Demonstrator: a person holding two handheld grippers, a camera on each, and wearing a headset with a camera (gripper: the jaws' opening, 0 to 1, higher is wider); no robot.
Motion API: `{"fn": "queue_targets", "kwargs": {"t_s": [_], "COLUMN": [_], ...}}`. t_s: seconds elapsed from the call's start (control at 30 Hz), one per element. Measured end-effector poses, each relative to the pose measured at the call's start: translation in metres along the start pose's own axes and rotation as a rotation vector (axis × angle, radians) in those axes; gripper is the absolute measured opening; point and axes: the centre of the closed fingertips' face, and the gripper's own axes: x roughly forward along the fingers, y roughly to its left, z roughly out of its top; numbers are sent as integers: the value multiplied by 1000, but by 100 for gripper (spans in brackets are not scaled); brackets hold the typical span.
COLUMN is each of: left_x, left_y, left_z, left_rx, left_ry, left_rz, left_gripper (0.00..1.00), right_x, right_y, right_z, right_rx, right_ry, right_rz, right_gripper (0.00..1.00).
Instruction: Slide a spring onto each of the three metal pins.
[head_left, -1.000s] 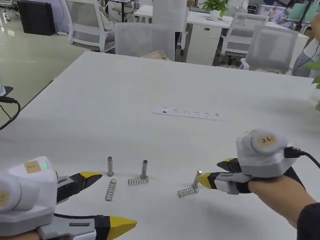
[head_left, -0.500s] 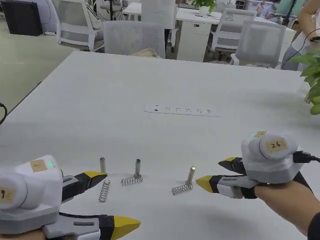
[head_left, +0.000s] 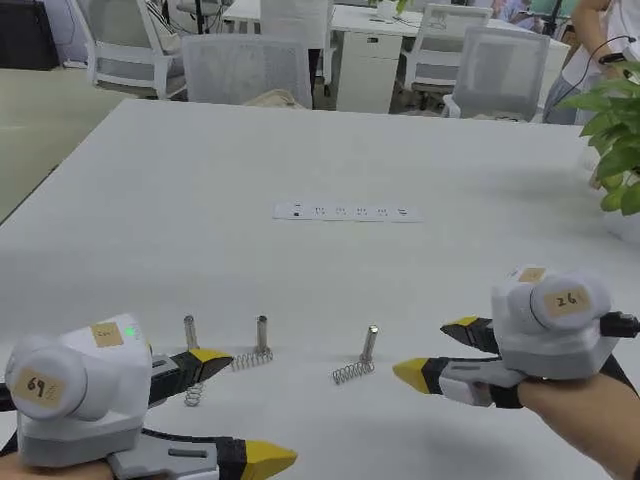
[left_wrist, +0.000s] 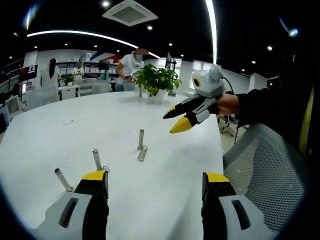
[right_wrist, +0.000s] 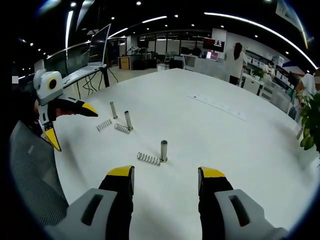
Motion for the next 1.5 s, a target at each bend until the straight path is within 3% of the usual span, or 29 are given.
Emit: {"fn": "queue_targets", "kwargs": {"t_s": [0.47, 0.7, 0.9, 1.2, 1.5], "left_x": [33, 52, 67, 89, 107], "left_y": [-3, 1, 8, 3, 11], "left_z": [6, 8, 11, 8, -3], "left_rx": [28, -4, -35, -14, -19], "left_ry": [20, 22, 9, 25, 58], "left_rz": [-65, -86, -68, -92, -82], "left_gripper": [71, 69, 68, 64, 57], "right_x": [-13, -17, -21, -20, -20], "right_y": [1, 3, 2, 1, 3], "right_z": [-4, -9, -11, -17, -20], "right_rx": [33, 48, 66, 85, 90], "right_ry": [-20, -20, -28, -25, -21], "right_rz": [-30, -39, -51, -60, -46], "right_gripper": [51, 51, 51, 51, 51]}}
